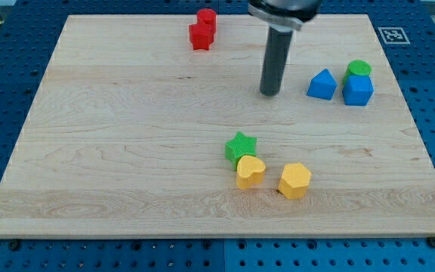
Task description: Nudge the blue triangle right a bit
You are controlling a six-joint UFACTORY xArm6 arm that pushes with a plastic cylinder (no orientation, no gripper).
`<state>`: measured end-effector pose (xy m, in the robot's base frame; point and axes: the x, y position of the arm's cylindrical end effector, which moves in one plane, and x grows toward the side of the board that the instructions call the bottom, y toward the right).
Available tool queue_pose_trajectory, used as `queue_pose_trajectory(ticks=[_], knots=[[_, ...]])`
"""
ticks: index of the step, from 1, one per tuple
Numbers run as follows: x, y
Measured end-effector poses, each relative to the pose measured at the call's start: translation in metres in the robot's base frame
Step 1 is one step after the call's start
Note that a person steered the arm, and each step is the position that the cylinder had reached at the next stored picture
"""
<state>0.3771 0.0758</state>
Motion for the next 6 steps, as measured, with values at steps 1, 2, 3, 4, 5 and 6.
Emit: queue_pose_trajectory(ticks=[1, 2, 3, 4, 5, 6], knots=[[-0.016, 0.009], [-0.008, 0.027], [0.002, 0.041], [0.002, 0.059], [0.002, 0.067], [0.003, 0.035]])
